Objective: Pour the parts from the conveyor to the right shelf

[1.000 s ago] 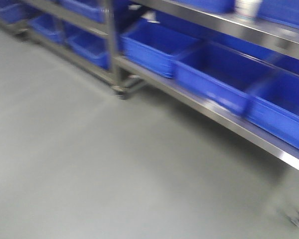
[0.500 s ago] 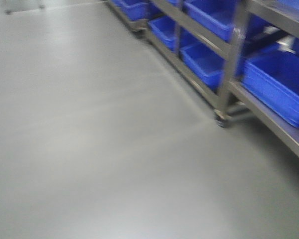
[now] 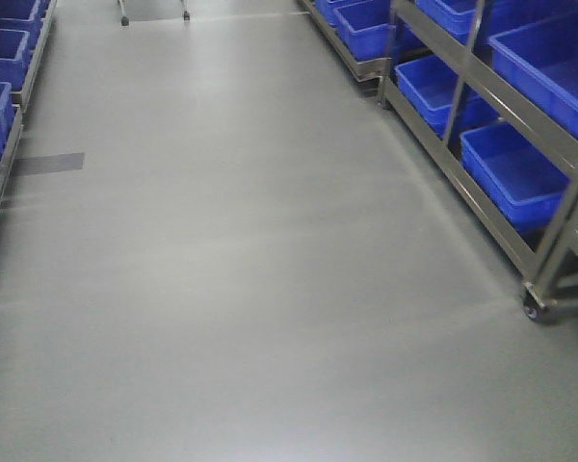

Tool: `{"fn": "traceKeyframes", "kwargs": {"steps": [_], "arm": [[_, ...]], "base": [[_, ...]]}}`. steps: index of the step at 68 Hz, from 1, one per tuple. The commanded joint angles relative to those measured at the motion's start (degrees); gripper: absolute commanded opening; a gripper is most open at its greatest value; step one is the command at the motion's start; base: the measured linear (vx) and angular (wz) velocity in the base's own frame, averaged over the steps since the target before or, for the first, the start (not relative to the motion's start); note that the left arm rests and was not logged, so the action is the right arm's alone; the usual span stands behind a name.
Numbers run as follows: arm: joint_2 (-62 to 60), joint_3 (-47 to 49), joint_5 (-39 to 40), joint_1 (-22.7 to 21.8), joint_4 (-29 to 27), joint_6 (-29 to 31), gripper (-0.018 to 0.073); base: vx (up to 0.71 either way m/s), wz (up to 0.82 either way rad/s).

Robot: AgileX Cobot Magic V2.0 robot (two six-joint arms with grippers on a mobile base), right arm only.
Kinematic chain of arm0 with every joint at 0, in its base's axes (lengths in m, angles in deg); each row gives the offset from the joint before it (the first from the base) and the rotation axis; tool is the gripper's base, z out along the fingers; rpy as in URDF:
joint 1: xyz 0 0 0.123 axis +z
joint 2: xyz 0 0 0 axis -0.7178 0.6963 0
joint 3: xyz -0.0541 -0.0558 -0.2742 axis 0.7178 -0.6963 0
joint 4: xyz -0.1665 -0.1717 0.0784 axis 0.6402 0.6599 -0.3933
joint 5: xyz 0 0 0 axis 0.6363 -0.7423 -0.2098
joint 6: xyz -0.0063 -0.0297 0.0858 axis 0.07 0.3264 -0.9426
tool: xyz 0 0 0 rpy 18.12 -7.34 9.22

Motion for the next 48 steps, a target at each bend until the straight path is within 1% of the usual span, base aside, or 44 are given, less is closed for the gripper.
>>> {"fn": "traceKeyframes", "kwargs": {"steps": [1,21,48], "arm": [[0.8,1.5,4.7,0.0,-0.2,0.6,-0.0006],[0.8,1.5,4.7,0.0,-0.2,0.6,-0.0006],[0.8,1.5,4.7,0.0,-0.2,0.6,-0.0006]], "base": [[0.54,0.2],[0.58,0.2],[0.65,0.15]]}}
